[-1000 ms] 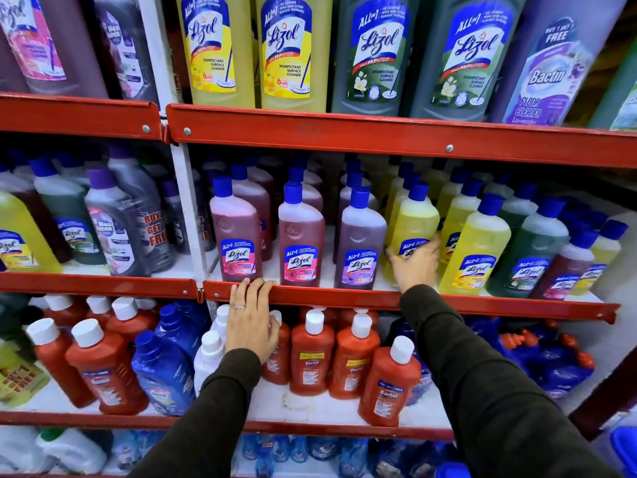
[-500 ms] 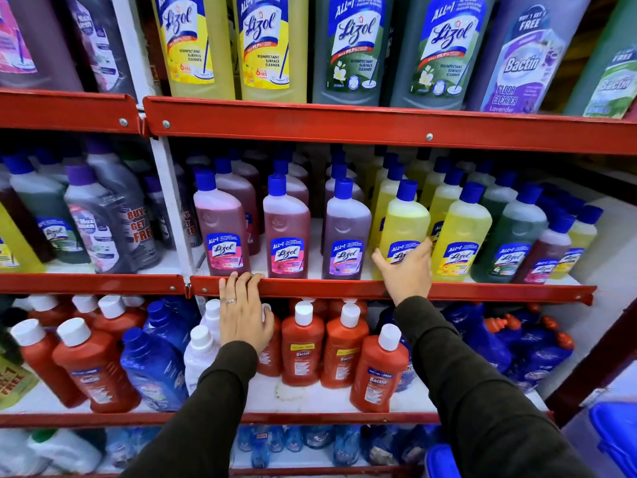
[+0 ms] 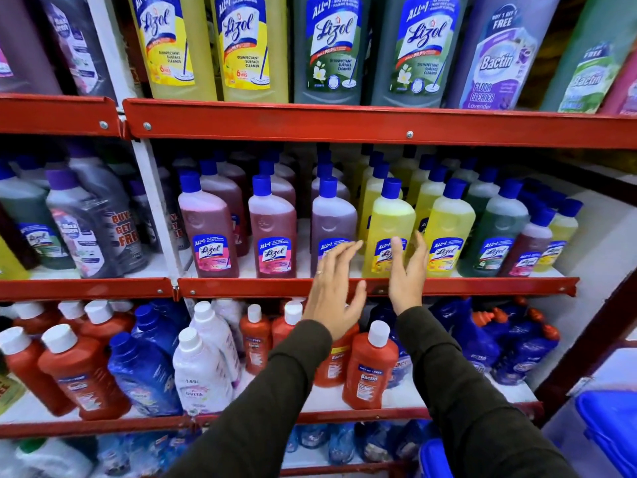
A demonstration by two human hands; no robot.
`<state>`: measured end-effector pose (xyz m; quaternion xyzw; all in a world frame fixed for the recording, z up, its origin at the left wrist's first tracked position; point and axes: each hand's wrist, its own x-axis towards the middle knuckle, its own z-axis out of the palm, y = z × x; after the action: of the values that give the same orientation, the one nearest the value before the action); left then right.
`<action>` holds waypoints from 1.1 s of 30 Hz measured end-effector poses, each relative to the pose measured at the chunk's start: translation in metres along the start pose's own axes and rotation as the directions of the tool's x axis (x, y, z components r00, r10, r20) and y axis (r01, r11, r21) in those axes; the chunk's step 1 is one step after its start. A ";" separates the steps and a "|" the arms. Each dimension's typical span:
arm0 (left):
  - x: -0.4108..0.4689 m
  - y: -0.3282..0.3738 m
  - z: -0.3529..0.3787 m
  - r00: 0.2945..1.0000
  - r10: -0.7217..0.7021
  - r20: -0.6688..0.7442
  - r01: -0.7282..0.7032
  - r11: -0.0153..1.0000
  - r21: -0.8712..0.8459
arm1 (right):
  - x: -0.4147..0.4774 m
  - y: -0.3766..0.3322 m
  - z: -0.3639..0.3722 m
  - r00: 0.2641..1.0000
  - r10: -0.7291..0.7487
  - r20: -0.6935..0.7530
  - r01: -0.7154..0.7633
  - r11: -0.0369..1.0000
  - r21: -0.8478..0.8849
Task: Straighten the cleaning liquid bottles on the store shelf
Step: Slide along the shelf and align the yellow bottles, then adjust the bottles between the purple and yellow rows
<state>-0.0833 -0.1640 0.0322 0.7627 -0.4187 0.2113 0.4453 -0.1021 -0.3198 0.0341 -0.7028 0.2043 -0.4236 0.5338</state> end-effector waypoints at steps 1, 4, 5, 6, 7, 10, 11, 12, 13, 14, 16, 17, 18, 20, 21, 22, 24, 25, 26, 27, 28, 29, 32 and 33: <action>0.009 0.009 0.007 0.999 -0.025 0.045 0.029 0.996 -0.090 | 0.001 0.000 -0.002 1.000 0.008 0.004 -0.008 0.999 0.034; 0.032 0.028 0.031 0.971 -0.186 0.150 0.224 0.927 -0.300 | 0.006 -0.003 -0.011 0.997 0.051 0.055 -0.057 0.990 0.130; 0.039 0.032 0.038 0.954 -0.250 0.163 0.292 0.896 -0.335 | 0.008 -0.004 -0.014 0.993 0.076 0.087 -0.088 0.984 0.153; 0.045 0.035 0.043 0.934 -0.313 0.172 0.356 0.861 -0.364 | 0.011 -0.002 -0.016 0.989 0.092 0.117 -0.111 0.979 0.172; 0.050 0.038 0.046 0.910 -0.370 0.189 0.415 0.820 -0.393 | 0.014 -0.002 -0.018 0.983 0.106 0.148 -0.133 0.973 0.186; 0.058 0.041 0.053 0.856 -0.462 0.232 0.515 0.719 -0.467 | 0.016 -0.001 -0.025 0.964 0.137 0.227 -0.183 0.963 0.197; 0.058 0.040 0.054 0.854 -0.467 0.230 0.517 0.707 -0.482 | 0.017 0.000 -0.026 0.962 0.126 0.241 -0.178 0.961 0.210; 0.058 0.039 0.056 0.855 -0.467 0.228 0.514 0.699 -0.497 | 0.017 0.001 -0.026 0.964 0.107 0.242 -0.165 0.958 0.235; 0.058 0.038 0.057 0.855 -0.466 0.227 0.512 0.694 -0.506 | 0.017 0.002 -0.026 0.965 0.102 0.240 -0.163 0.954 0.250; 0.058 0.037 0.057 0.856 -0.465 0.227 0.511 0.689 -0.514 | 0.016 0.002 -0.027 0.966 0.101 0.236 -0.160 0.955 0.248; 0.058 0.036 0.058 0.854 -0.466 0.231 0.511 0.674 -0.533 | 0.014 0.002 -0.027 0.968 0.097 0.233 -0.156 0.956 0.249; 0.058 0.036 0.058 0.853 -0.466 0.234 0.513 0.667 -0.540 | 0.014 0.003 -0.027 0.967 0.095 0.237 -0.157 0.953 0.258; 0.058 0.034 0.060 0.850 -0.470 0.239 0.519 0.666 -0.536 | 0.013 0.003 -0.026 0.967 0.095 0.238 -0.159 0.950 0.268; 0.058 0.031 0.062 0.842 -0.480 0.248 0.534 0.668 -0.519 | 0.013 0.005 -0.026 0.970 0.094 0.226 -0.157 0.948 0.277; 0.058 0.030 0.063 0.839 -0.483 0.251 0.539 0.672 -0.508 | 0.012 0.005 -0.025 0.971 0.090 0.223 -0.153 0.947 0.281; 0.058 0.029 0.063 0.837 -0.485 0.253 0.543 0.675 -0.499 | 0.011 0.004 -0.026 0.971 0.087 0.224 -0.149 0.948 0.281; 0.059 0.029 0.063 0.835 -0.489 0.252 0.547 0.688 -0.478 | 0.010 0.004 -0.025 0.974 0.082 0.213 -0.137 0.956 0.259; 0.059 0.028 0.064 0.838 -0.488 0.244 0.543 0.701 -0.463 | 0.010 0.006 -0.025 0.975 0.077 0.207 -0.125 0.965 0.231; 0.059 0.027 0.065 0.839 -0.487 0.243 0.542 0.710 -0.450 | 0.009 0.007 -0.025 0.978 0.062 0.200 -0.101 0.976 0.195; 0.059 0.027 0.066 0.838 -0.488 0.244 0.544 0.715 -0.439 | 0.007 0.005 -0.025 0.979 0.048 0.197 -0.081 0.983 0.164; 0.059 0.026 0.068 0.836 -0.493 0.242 0.548 0.724 -0.419 | 0.006 0.004 -0.025 0.982 0.040 0.186 -0.067 0.988 0.136; 0.058 0.025 0.070 0.838 -0.493 0.235 0.546 0.739 -0.394 | 0.005 0.003 -0.024 0.986 0.028 0.165 -0.048 0.992 0.117; 0.044 0.023 0.072 0.866 -0.484 0.128 0.494 0.786 -0.372 | -0.004 0.002 -0.020 0.999 -0.040 0.000 0.040 0.994 0.106; 0.038 0.022 0.071 0.879 -0.473 0.061 0.454 0.790 -0.413 | -0.008 0.003 -0.017 0.996 -0.067 -0.063 0.075 0.990 0.124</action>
<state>-0.0843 -0.2473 0.0333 0.7245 -0.2441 0.0191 0.6443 -0.1200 -0.3244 0.0298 -0.6619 0.1676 -0.4749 0.5553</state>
